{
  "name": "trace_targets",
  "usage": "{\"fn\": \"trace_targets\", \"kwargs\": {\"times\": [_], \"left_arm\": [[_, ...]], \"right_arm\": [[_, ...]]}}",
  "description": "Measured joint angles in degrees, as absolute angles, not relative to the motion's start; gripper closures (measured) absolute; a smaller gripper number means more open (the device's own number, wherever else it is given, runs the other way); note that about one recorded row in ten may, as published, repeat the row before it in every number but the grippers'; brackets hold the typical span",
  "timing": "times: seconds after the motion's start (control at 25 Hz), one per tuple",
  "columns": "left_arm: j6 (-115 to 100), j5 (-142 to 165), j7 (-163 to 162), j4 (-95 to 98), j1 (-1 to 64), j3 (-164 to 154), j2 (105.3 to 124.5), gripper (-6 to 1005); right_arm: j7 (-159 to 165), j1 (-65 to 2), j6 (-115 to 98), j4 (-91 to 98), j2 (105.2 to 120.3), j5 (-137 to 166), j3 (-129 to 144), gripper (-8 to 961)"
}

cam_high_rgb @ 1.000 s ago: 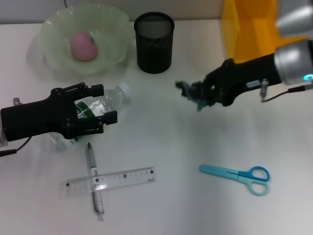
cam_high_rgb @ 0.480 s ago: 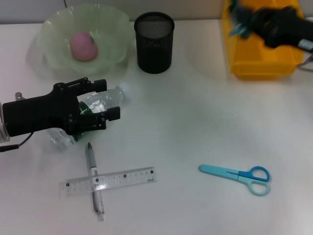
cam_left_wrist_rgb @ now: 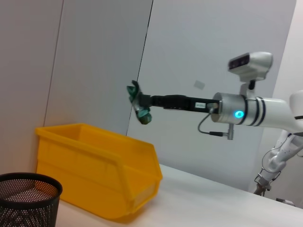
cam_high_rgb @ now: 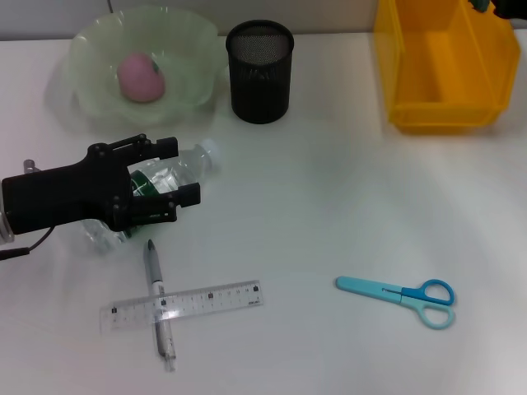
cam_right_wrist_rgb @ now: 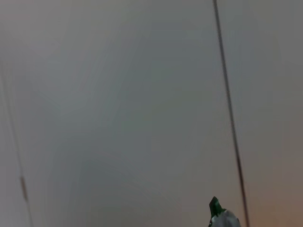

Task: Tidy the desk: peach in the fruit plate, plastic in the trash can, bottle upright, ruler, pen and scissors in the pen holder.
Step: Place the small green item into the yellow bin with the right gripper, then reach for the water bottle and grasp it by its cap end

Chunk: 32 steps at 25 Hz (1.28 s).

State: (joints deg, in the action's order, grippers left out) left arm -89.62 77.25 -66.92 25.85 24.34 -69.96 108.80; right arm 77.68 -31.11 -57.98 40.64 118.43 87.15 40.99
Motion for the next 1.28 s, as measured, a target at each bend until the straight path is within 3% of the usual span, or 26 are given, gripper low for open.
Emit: {"fn": "trace_targets", "kwargs": {"times": [0.24,0.6,0.76,0.88,1.12,1.28], "left_arm": [[-89.7,77.2,-67.0,25.8,24.1,-69.5,108.8,139],[-89.8,77.3,-67.6,25.8,24.3,-69.2,108.8,139],[-88.5,77.3,-69.6,25.9,25.0,-67.9,108.98,140],[-86.2,77.3,-71.1,25.9,25.8,-67.4,109.18,140],[-81.0,78.9,-78.3,29.5,27.6,-67.3,109.25,140],[-76.9,85.6,-86.1,34.2,29.3,-67.1,109.66,140]], "right_arm": [[77.8,-32.5,-52.4,40.0,118.77,87.4,41.1,859],[77.9,-31.9,-55.0,40.0,118.86,85.3,40.5,503],[77.6,-28.0,-68.2,40.2,118.8,78.3,40.0,335],[77.7,-25.3,-81.0,40.0,117.75,77.0,40.2,201],[81.5,-24.1,-92.0,37.7,115.59,88.4,40.9,176],[81.0,-25.7,-93.1,36.5,115.73,102.0,41.1,154]]}}
